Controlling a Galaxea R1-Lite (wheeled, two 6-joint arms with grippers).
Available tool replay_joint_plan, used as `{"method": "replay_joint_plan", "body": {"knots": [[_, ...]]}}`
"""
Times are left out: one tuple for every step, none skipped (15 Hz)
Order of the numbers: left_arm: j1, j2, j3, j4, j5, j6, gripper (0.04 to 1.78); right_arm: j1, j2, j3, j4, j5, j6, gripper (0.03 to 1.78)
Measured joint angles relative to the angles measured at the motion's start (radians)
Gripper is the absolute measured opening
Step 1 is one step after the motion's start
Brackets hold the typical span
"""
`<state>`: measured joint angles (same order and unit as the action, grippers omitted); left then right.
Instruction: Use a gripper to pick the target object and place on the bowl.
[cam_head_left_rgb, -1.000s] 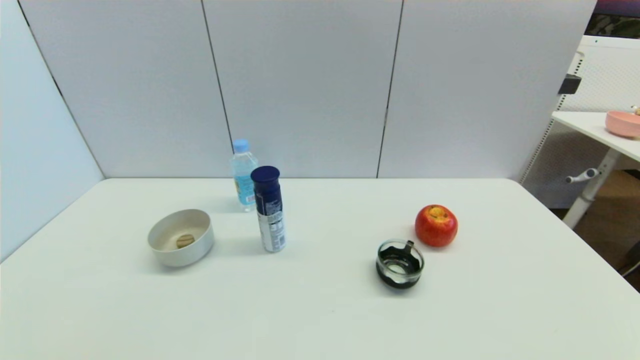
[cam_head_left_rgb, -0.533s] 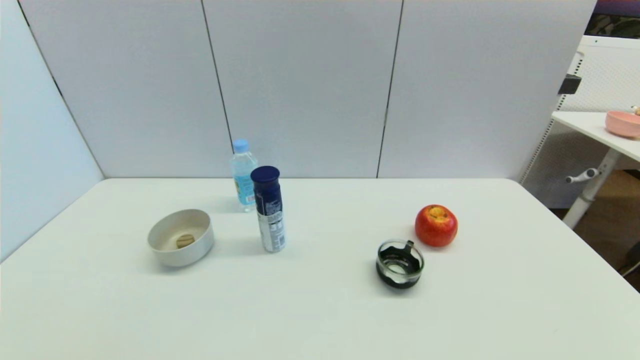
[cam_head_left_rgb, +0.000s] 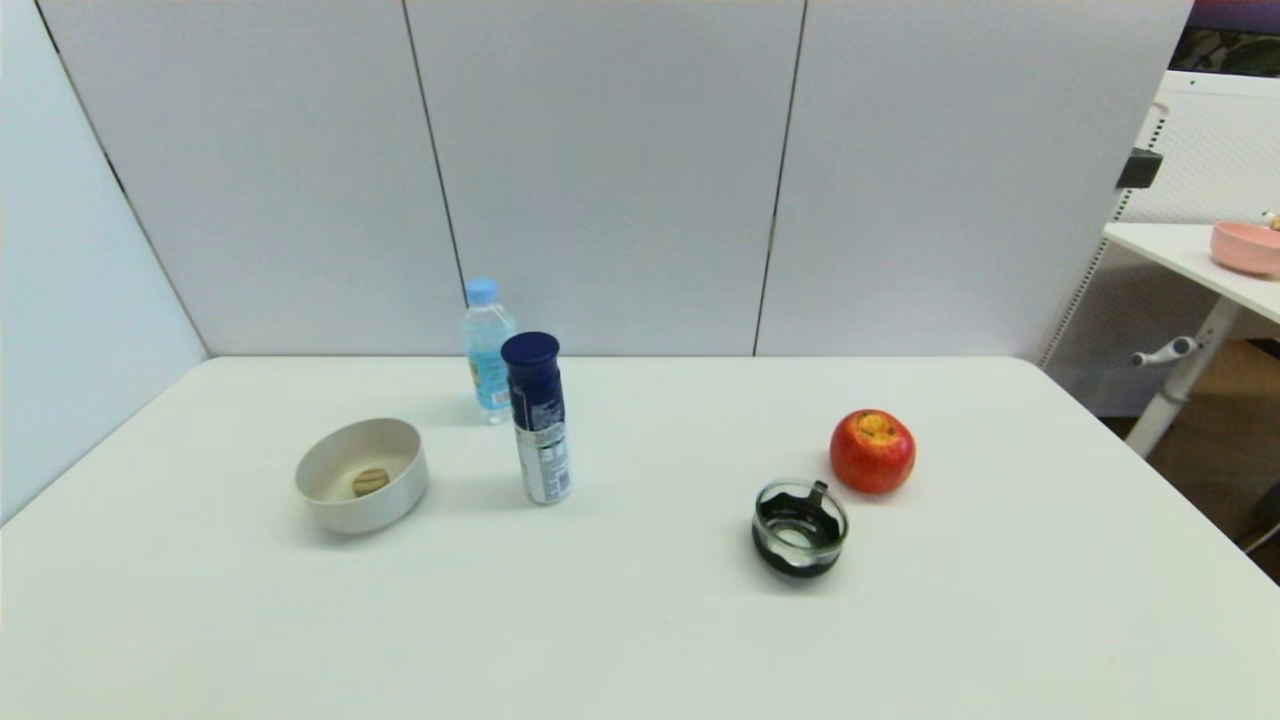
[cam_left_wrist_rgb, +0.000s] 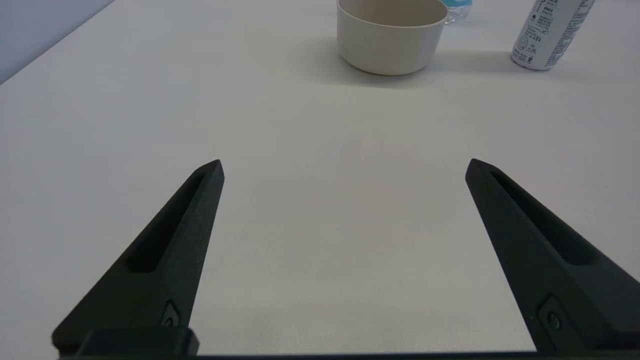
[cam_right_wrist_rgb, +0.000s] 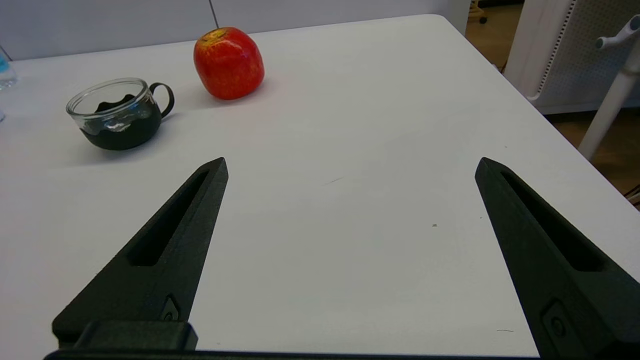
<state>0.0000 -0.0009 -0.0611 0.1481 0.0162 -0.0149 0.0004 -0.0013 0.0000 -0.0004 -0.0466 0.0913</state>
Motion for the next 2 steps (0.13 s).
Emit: {"method": "replay_joint_plan", "body": {"knots": [[0.0, 0.0, 0.0, 0.0, 0.0, 0.0, 1.71, 0.0, 0.0, 0.0, 0.0, 0.0, 0.001, 1.71], [0.0, 0.0, 0.0, 0.0, 0.0, 0.0, 1.71, 0.0, 0.0, 0.0, 0.0, 0.0, 0.002, 1.71]]}}
